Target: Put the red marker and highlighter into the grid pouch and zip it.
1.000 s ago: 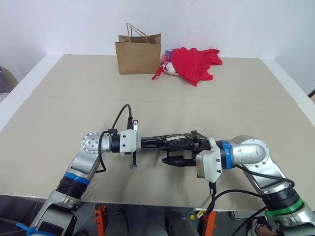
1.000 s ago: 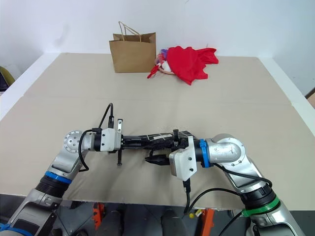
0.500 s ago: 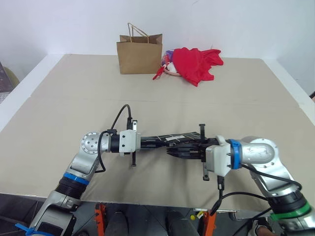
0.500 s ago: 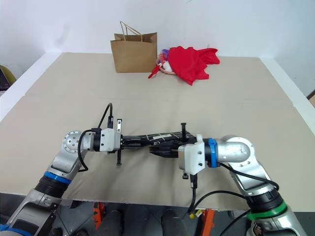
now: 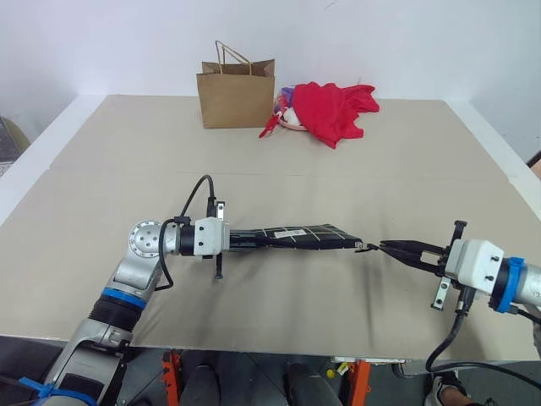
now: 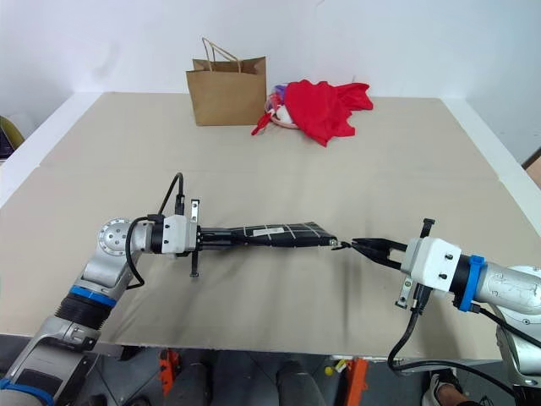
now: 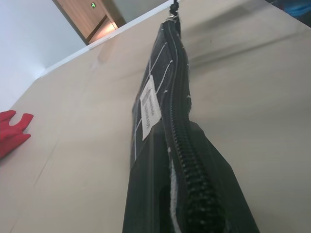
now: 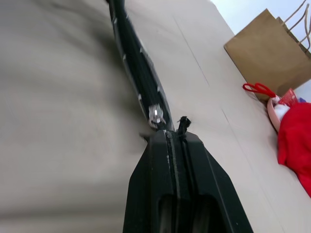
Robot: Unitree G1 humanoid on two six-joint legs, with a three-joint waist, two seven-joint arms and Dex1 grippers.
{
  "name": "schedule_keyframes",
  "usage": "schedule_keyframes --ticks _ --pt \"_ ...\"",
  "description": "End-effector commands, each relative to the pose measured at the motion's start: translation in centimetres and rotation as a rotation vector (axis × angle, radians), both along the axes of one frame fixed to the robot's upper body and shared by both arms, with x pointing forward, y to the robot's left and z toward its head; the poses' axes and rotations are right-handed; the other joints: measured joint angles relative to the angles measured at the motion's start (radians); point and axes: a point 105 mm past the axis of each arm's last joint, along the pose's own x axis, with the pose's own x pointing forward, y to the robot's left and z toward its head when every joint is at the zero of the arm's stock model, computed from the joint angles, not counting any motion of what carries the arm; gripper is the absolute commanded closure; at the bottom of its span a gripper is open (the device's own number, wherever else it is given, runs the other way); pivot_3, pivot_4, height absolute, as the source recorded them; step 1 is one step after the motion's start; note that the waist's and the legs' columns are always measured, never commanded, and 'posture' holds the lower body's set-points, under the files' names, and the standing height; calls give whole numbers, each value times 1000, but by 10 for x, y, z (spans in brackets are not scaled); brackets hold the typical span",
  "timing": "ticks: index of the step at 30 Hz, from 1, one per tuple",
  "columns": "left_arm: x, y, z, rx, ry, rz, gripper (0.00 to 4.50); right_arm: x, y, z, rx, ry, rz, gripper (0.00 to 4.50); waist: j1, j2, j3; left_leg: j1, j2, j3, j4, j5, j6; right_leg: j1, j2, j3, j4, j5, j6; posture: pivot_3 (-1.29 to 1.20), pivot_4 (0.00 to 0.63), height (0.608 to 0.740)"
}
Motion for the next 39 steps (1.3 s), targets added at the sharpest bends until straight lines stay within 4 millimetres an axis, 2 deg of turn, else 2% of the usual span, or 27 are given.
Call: schedule_keyframes --ticks 1,3,4,5,6,7,8,10,11,13,14,15,16,20,22,24,27,39 --pt "6 12 8 -2 116 30 4162 5 -9 19 74 -39 -84 4440 -1 0 0 0 0 0 0 0 0 0 0 0 0 0 0 0 150 740" --pt "2 8 13 -42 258 13 3773 10 0 18 218 32 -109 4500 -1 0 0 0 0 0 0 0 0 0 0 0 0 0 0 0 150 740" --pt "1 7 14 -49 300 7 3741 11 4 17 252 51 -108 3964 -1 0 0 0 0 0 0 0 0 0 0 0 0 0 0 0 150 740" --pt "1 8 15 -53 332 17 3312 12 6 14 301 85 -122 3841 -4 0 0 0 0 0 0 0 0 0 0 0 0 0 0 0 150 740" --pt "1 11 16 -61 365 34 2854 13 5 10 357 127 -151 3406 -4 0 0 0 0 0 0 0 0 0 1 0 0 0 0 0 150 740" --pt "1 14 19 -76 394 61 2693 13 5 7 411 165 -181 3198 -3 0 0 0 0 0 0 0 0 0 0 0 0 0 0 0 150 740" --pt "3 18 22 -97 414 97 2292 13 3 3 450 189 -209 2826 -3 0 0 0 0 0 0 0 0 0 0 0 0 0 0 0 150 740" --pt "5 26 25 -128 438 167 1957 11 -1 -3 492 232 -248 2473 -1 0 0 0 0 -1 0 0 0 0 0 0 0 -1 0 0 150 740" --pt "5 29 25 -136 445 187 1350 10 -2 -4 503 242 -259 1772 -1 0 0 0 0 -1 -1 0 0 1 0 0 0 -1 0 0 150 740" --pt "4 30 26 -142 457 204 975 9 -2 -4 513 251 -270 1330 0 0 0 0 0 -1 -1 0 0 0 0 0 0 -1 0 0 150 740" --pt "4 30 26 -143 461 208 436 9 -2 -4 515 254 -273 770 0 0 0 0 0 -1 -1 0 0 0 0 0 0 -1 0 0 150 740" --pt "3 30 27 -144 464 211 339 9 -2 -4 516 256 -275 635 0 0 0 0 0 -1 -1 0 0 0 0 0 0 -1 0 0 150 740" --pt "3 30 27 -144 466 214 8 9 -2 -4 516 257 -276 84 0 0 0 0 0 -1 -1 0 0 0 0 0 0 -1 0 0 150 740" --pt "3 29 27 -145 471 219 0 9 -2 -3 518 261 -280 11 0 0 0 0 0 -1 0 0 0 0 0 0 0 -1 -1 0 150 740" --pt "13 60 -3 -159 457 475 0 2 -15 -20 595 322 -358 11 -1 0 -1 0 0 -1 0 0 0 0 0 0 0 -1 -1 0 150 740" --pt "16 77 -16 -191 448 621 0 -2 -21 -29 621 347 -393 11 -2 0 -2 2 0 -1 -2 -2 2 2 0 0 0 -3 -2 0 150 740" --pt "17 80 -17 -223 428 663 0 -2 -20 -28 636 343 -393 11 1 -1 1 2 0 -1 -3 -4 6 2 0 -1 0 -5 -5 0 150 740" --pt "22 83 -19 -253 351 750 0 -4 -23 -36 675 360 -471 11 3 -2 1 2 0 -1 -2 -1 0 2 0 -1 0 -5 -7 0 150 740"
